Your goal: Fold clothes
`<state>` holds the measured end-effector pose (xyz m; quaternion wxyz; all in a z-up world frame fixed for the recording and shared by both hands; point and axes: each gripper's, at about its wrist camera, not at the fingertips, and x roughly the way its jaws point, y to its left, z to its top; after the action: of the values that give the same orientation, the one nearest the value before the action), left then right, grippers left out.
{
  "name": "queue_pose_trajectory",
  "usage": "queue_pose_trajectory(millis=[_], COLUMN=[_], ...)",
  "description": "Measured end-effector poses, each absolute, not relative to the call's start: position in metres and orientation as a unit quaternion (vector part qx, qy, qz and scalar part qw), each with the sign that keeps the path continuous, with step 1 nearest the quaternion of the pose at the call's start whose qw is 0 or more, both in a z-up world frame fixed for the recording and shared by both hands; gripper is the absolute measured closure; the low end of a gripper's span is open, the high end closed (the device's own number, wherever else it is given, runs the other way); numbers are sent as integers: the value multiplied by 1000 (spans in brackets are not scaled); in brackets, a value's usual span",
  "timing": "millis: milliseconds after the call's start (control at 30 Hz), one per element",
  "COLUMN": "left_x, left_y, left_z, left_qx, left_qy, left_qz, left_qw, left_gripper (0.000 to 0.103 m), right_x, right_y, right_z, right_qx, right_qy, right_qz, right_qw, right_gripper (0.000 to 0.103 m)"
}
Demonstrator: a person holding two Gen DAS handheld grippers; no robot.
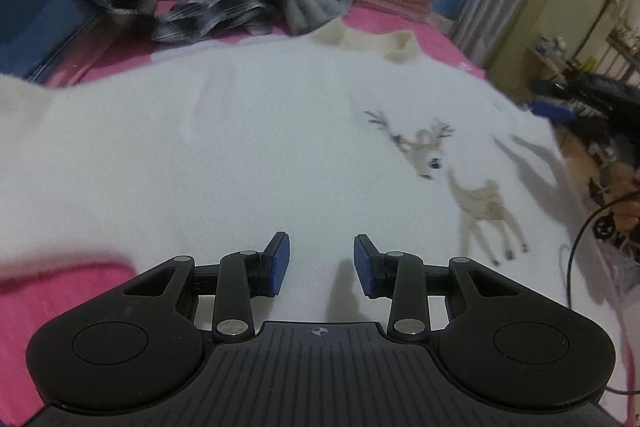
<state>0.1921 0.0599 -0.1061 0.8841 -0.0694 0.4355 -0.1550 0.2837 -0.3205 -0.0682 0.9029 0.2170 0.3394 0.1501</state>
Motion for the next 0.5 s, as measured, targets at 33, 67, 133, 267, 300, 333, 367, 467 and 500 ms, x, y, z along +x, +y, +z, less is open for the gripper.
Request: queue_pose_trajectory(millis=[33, 67, 133, 267, 300, 333, 367, 467, 500], left_x=[195, 197, 196, 192, 191, 191, 190, 190, 190], left_y=[60, 61, 63, 61, 61, 61, 61, 61, 62], left_z=[-109, -114, -118, -119, -119, -118, -118, -118, -119], left_qx=[-68, -70, -78, -70, -68, -66, -64, -66, -68], left_qy=[442, 449, 448, 441, 440, 440, 439, 438, 438], left_qz=[-147, -141, -138, -136, -136, -137, -137, -139, -139], left_qw=[882, 880, 880, 884, 885, 885, 886, 886, 886], left_gripper=[68, 68, 68, 67, 67, 67, 67, 67, 67], right_x=[297, 310, 331, 370, 380, 390, 394, 394, 389], right_y=[-302, -283, -262, -223, -213, -204, -204, -220, -228], right_z=[-71, -75, -85, -105, -110, -116, -115, -107, -104], right_qx=[193, 172, 133, 55, 36, 16, 23, 92, 118], right_qy=[348, 356, 360, 364, 364, 364, 358, 332, 320], right_qz=[162, 171, 162, 137, 131, 125, 118, 103, 101], right_qw=[903, 902, 909, 920, 921, 923, 926, 933, 934], right_gripper=[53, 57, 60, 65, 67, 69, 69, 68, 68])
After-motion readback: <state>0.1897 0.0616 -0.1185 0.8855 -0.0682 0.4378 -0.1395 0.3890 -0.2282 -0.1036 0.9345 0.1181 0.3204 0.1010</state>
